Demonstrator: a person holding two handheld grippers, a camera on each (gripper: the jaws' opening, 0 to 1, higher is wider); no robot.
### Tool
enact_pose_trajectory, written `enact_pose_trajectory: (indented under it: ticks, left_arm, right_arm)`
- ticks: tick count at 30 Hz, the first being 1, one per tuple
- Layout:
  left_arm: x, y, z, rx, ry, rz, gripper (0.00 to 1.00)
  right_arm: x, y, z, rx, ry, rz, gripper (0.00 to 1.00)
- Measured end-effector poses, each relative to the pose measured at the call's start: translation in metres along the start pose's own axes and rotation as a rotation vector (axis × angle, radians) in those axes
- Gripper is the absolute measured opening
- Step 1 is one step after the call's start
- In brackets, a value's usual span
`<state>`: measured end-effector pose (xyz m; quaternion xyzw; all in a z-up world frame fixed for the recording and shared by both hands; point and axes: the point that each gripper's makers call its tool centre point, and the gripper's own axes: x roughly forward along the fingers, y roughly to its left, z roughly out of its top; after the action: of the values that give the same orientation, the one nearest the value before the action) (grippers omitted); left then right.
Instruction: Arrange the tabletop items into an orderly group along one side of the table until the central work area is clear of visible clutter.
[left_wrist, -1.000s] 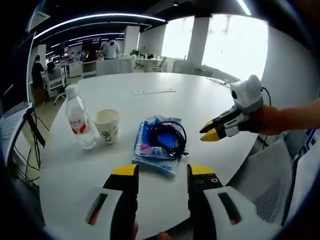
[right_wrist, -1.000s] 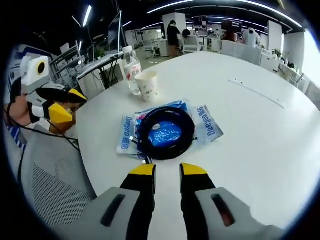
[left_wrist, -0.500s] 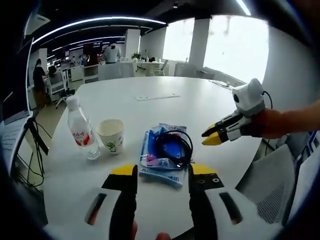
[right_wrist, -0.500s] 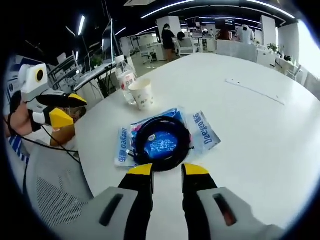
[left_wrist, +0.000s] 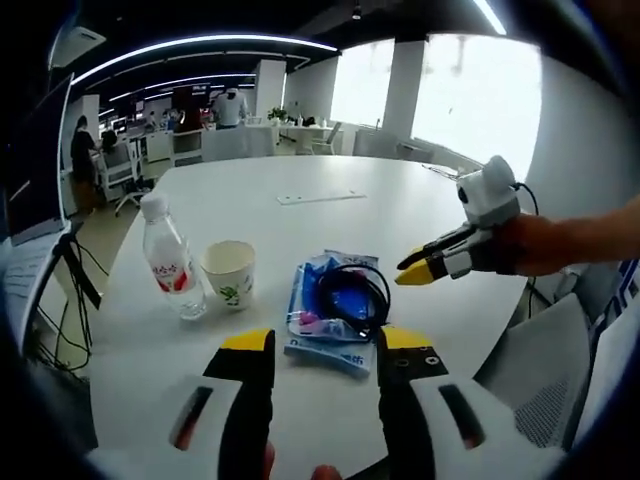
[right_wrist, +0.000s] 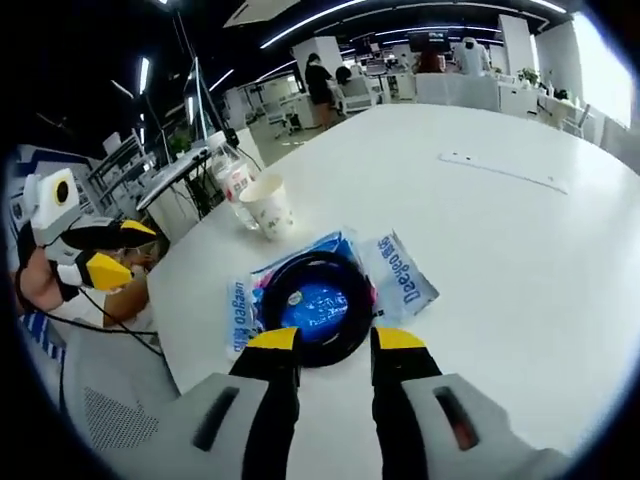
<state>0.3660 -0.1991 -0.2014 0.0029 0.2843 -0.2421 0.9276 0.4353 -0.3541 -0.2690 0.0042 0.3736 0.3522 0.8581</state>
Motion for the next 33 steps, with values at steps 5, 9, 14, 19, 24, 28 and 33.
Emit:
enact_pose_trajectory:
  ticks: [5, 9, 14, 19, 24, 28, 33]
  left_arm:
    - [-0.002, 0.002, 0.002, -0.004, -0.008, 0.004, 0.4]
    - [-0.002, 0.002, 0.001, -0.003, -0.007, 0.003, 0.4]
    - [-0.003, 0.005, 0.002, -0.004, -0.008, 0.007, 0.4]
    - [-0.003, 0.007, 0.006, -0.002, -0.013, 0.011, 0.4]
    - [-0.005, 0.009, 0.007, -0.005, -0.016, 0.015, 0.4]
    - [-0.004, 0.012, 0.008, -0.006, -0.016, 0.018, 0.4]
    - [-0.005, 0.016, 0.008, -0.013, -0.019, 0.025, 0.4]
  right_arm:
    - [0.003, 0.002, 0.001, 0.004, 0.008, 0.0, 0.26]
    - [0.008, 0.001, 0.004, 0.019, 0.008, -0.003, 0.26]
    - [0.016, 0.0, 0.006, 0.034, 0.014, -0.007, 0.26]
    - [0.023, -0.004, 0.007, 0.05, 0.021, -0.012, 0.26]
    - [0.029, -0.007, 0.004, 0.073, 0.032, -0.018, 0.26]
    - [0.036, -0.01, 0.002, 0.094, 0.039, -0.027, 0.26]
    - [0.044, -0.012, -0.004, 0.109, 0.061, -0.038, 0.25]
